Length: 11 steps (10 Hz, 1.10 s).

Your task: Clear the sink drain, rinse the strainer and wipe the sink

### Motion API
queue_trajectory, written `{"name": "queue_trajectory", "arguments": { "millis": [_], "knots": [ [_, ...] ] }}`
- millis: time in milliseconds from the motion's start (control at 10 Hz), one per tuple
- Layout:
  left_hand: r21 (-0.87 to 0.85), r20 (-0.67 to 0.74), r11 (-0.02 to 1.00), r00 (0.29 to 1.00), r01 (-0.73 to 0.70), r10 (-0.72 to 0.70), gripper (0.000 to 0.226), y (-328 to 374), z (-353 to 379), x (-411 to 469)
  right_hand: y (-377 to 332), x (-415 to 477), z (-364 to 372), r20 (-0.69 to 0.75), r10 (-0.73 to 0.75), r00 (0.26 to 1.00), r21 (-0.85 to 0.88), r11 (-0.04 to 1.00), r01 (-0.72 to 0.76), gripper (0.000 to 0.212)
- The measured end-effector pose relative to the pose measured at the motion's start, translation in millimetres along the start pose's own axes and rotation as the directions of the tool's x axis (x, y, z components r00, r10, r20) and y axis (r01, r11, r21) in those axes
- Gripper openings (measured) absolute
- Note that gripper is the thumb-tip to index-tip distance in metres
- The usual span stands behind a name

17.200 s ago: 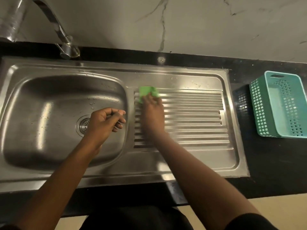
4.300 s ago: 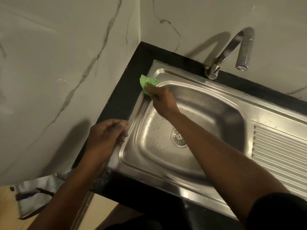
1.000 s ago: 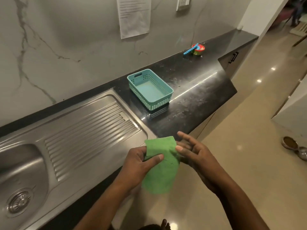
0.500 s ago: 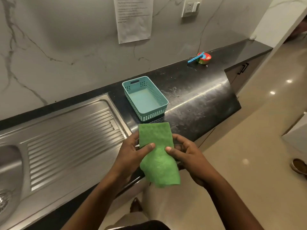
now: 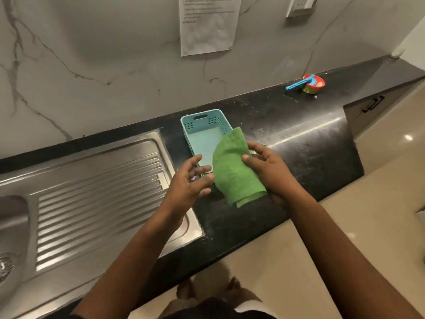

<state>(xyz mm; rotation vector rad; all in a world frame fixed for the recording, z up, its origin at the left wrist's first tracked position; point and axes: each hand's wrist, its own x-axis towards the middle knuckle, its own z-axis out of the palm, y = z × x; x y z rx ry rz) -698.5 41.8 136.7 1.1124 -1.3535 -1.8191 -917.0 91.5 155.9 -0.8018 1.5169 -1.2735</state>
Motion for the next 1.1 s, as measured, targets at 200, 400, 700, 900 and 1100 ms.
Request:
{"name": "queue_trajectory", "arguments": {
  "millis": [200,400,700,900,1100],
  "knots": [
    [0.047,-0.213,0.999,0.977,0.004,0.006,0.036,-2.7,-0.4,7.8,-14.9,90.9,-3.6,0.043,-0.018,0.999,-0.170,0.985,0.025,0.036],
    [0.025,-0.372,0.999,0.928,0.028,-0.017,0.025,-15.2,7.0,0.5,-3.2,161.9,21.7,0.147,0.011,0.989,-0.250,0.968,0.026,0.038],
    [-0.009,-0.532,0.999,0.846,0.041,-0.040,0.020,-26.3,13.8,-10.0,28.4,199.4,22.8,0.184,0.178,0.967,-0.569,0.821,-0.043,0.049],
    [0.010,-0.547,0.999,0.836,0.053,-0.039,0.018,-30.7,15.9,-4.7,24.3,194.3,22.1,0.288,-0.008,0.958,-0.700,0.680,0.217,0.047],
    [0.046,-0.557,0.998,0.830,0.042,-0.009,0.026,-32.4,14.3,2.3,17.4,163.3,47.4,0.471,-0.098,0.877,-0.595,0.699,0.398,0.048]
  ]
}}
